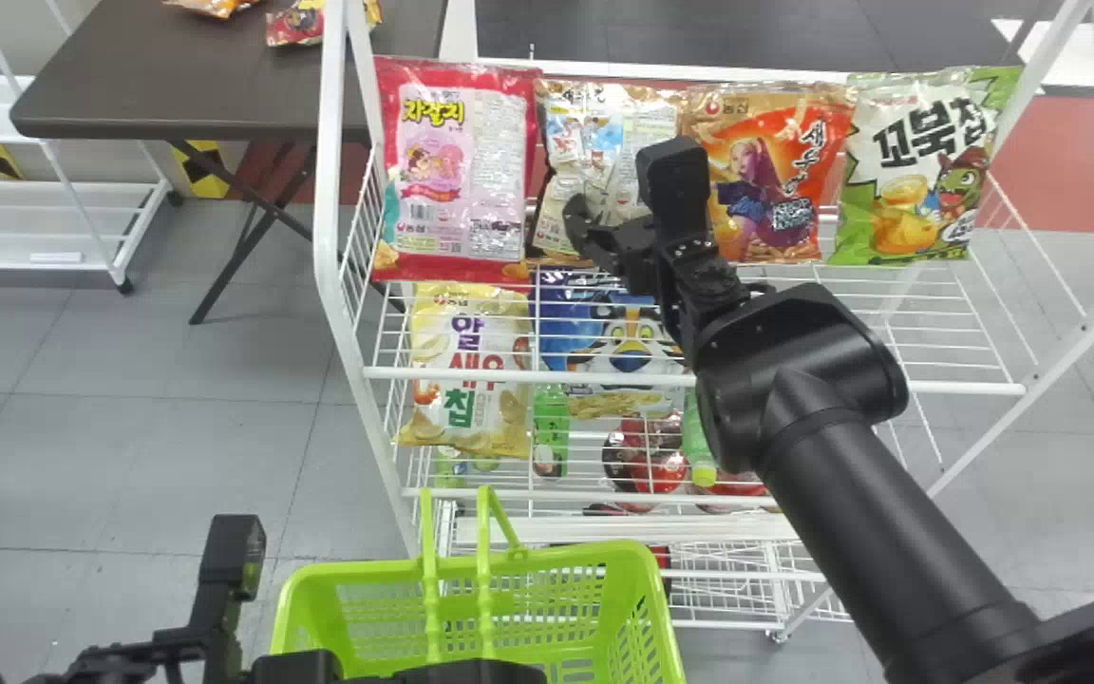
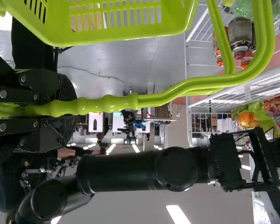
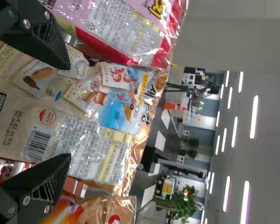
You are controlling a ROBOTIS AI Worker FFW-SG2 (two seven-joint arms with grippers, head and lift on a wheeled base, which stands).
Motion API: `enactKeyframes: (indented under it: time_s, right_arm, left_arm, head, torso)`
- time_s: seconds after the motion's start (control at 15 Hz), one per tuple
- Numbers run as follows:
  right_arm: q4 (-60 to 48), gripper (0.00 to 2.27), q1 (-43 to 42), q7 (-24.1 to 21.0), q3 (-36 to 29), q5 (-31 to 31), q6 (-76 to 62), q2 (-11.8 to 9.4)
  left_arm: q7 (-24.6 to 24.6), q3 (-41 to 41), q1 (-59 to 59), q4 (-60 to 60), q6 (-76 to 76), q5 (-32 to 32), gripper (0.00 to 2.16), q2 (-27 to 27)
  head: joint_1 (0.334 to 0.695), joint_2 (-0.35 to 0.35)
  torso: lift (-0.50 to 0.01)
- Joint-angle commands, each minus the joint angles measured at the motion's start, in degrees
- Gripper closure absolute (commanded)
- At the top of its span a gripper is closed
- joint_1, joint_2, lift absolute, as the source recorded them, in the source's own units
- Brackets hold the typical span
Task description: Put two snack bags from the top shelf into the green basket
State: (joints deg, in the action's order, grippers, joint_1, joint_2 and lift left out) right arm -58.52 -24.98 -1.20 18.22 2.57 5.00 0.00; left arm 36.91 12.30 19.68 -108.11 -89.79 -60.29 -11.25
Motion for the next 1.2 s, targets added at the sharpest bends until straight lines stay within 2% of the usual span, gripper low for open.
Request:
enactKeyframes:
  time_s: [0.0,0.07,0.13,0.2,0.27,0.33,0.47,0.6,0.67,0.93,1.13]
  right_arm:
    - [1.7,0.6,-0.6,0.1,-0.3,-0.2,0.8,0.1]
    - [1.7,0.91,-0.6,0.1,-0.7,-0.3,1.5,0.1]
    - [1.7,1.45,-0.6,0.2,-0.7,-0.1,2.9,0.1]
    - [1.6,1.89,-0.5,0.0,-1.2,-0.1,2.7,0.1]
    - [0.6,2.03,0.2,-0.6,-1.2,-0.1,2.2,0.1]
    - [-0.5,2.05,1.0,-0.9,-1.3,0.1,1.6,0.1]
    - [-4.9,2.24,3.4,-1.4,-1.3,1.6,1.8,0.1]
    - [-7.8,2.24,5.5,-0.7,-1.3,2.4,2.5,0.1]
    - [-10.5,2.24,6.7,1.1,-1.3,2.4,2.7,0.1]
    - [-22.0,2.24,11.4,1.5,-1.3,6.3,9.2,0.1]
    - [-33.1,2.24,16.0,3.1,-1.3,7.4,22.4,0.1]
  left_arm:
    - [0.0,-0.1,-0.1,0.3,-0.2,0.0,2.15,-0.1]
    - [0.0,-0.1,-0.3,0.5,-0.2,0.0,2.14,-0.1]
    - [0.0,-0.1,-0.3,0.7,-0.2,0.1,2.14,-0.1]
    - [-0.1,-0.2,-0.6,1.2,-0.2,0.1,2.14,-0.1]
    - [-0.2,-0.3,-0.7,1.3,-0.2,0.1,2.14,-0.1]
    - [-0.2,-0.3,-0.7,1.2,-0.2,0.0,2.15,-0.2]
    - [-0.1,-0.3,-0.8,1.2,-0.2,-0.1,2.15,-0.4]
    - [-0.4,0.0,-0.9,1.3,-0.2,-0.1,2.15,-0.6]
    - [-0.3,-0.1,-1.0,1.3,-0.2,-0.3,2.15,-0.7]
    - [-0.7,0.3,-1.2,1.5,-0.2,-0.3,2.15,-0.9]
    - [-0.4,0.7,-1.4,1.7,-0.2,-0.4,2.15,-1.0]
  head:
    - [0.695,-0.02]
    - [0.695,-0.022]
    - [0.695,-0.024]
    - [0.695,-0.027]
    - [0.695,-0.032]
    - [0.695,-0.036]
    - [0.695,-0.039]
    - [0.695,-0.034]
    - [0.695,-0.031]
    - [0.695,-0.004]
    - [0.695,0.001]
  torso:
    - [-0.001]
    - [-0.001]
    - [-0.001]
    - [-0.001]
    - [-0.001]
    - [-0.001]
    - [-0.001]
    - [-0.001]
    - [-0.001]
    - [-0.001]
    - [-0.001]
